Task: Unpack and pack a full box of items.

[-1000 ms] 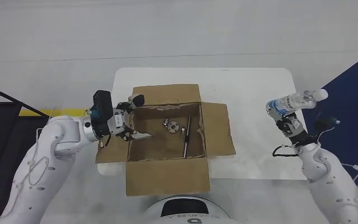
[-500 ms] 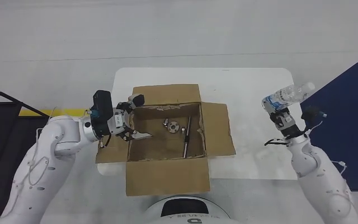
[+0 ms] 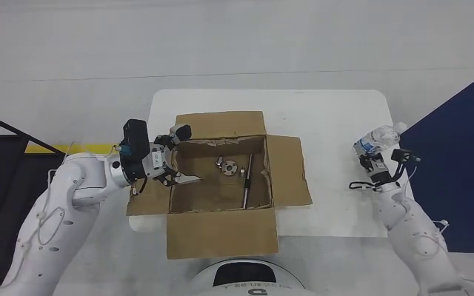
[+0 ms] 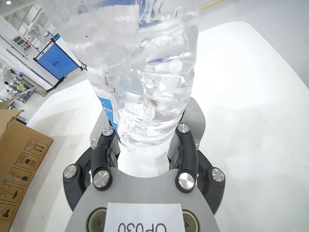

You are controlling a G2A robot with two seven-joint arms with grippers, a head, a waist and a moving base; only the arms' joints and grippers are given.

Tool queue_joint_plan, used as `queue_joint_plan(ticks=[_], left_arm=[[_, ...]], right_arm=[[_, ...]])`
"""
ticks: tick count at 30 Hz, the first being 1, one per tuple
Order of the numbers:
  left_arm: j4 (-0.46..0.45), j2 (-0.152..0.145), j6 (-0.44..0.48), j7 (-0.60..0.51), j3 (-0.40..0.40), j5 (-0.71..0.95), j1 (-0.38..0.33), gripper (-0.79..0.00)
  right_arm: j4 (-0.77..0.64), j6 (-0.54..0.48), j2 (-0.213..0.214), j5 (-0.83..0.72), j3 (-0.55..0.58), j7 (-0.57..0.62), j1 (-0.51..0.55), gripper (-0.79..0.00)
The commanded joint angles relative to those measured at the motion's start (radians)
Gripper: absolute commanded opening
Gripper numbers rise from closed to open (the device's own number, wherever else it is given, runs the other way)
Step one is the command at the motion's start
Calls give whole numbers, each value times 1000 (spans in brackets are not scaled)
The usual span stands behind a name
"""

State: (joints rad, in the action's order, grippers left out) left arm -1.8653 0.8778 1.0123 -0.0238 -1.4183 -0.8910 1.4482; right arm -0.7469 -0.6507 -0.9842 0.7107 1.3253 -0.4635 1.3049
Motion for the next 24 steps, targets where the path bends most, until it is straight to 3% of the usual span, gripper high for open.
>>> queue_joint_plan(ticks=[1, 9, 15, 18, 24], left_arm=[[0, 0, 0, 0, 0, 0, 0, 0], [0, 0, 0, 0, 0, 0, 0, 0], [0, 0, 0, 0, 0, 0, 0, 0], [0, 0, 0, 0, 0, 0, 0, 0], [0, 0, 0, 0, 0, 0, 0, 0]], right_arm=[[27, 14, -6, 15, -9, -6, -17, -785], [99, 40, -34, 81, -62, -18, -75, -776], [150, 28, -44, 113, -73, -46, -103, -440], [172, 17, -44, 128, -70, -67, -110, 0], [177, -19, -36, 168, -52, -146, -90, 0]])
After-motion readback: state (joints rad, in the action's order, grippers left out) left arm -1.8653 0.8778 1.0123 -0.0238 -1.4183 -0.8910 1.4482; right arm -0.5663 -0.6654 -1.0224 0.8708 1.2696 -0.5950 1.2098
